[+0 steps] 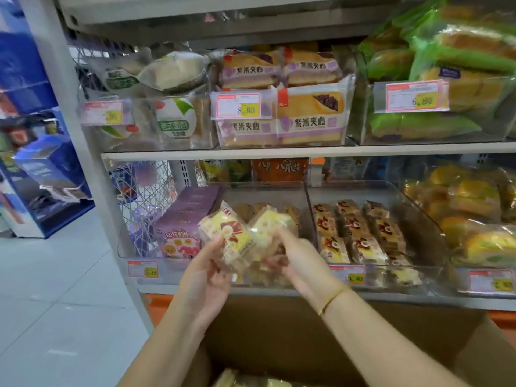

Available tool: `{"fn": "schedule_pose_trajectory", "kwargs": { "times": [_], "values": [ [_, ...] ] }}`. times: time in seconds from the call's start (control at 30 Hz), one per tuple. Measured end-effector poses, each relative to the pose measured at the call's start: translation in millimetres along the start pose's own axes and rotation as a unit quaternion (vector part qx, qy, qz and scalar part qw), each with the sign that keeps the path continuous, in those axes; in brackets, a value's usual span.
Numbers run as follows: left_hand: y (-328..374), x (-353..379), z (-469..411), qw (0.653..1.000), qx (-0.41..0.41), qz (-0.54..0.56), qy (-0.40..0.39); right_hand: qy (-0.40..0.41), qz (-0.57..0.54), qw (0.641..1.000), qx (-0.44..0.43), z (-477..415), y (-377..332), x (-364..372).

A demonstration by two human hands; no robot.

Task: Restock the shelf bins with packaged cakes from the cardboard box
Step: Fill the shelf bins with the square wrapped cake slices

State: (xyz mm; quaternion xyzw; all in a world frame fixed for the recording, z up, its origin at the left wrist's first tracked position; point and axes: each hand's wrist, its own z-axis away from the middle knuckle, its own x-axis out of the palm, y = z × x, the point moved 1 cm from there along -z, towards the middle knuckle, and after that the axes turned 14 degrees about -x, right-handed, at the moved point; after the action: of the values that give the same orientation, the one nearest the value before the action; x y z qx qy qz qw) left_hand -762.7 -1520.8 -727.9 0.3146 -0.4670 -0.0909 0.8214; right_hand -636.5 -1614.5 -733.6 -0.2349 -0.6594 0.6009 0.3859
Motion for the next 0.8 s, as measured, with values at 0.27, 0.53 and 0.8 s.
{"fn": "schedule_pose_trajectory", "kwargs": {
  "times": [0.27, 0.53, 0.8],
  "values": [
    [44.6, -61.2, -44.7, 0.994, -0.079, 0.047, 0.064, -0.025, 0.188, 0.982, 0.023, -168.4, -4.8, 51.6],
    [46.5, -79.6, -66.1, 0.992, -0.102, 0.026, 0.063, 0.041, 0.314, 0.947, -0.047, -239.5, 39.7, 76.6],
    [50.4, -81.4, -68.2, 0.991, -0.11, -0.002, 0.079, 0.05, 0.341, 0.932, -0.111, -244.4, 45.0, 71.5]
  ]
}}
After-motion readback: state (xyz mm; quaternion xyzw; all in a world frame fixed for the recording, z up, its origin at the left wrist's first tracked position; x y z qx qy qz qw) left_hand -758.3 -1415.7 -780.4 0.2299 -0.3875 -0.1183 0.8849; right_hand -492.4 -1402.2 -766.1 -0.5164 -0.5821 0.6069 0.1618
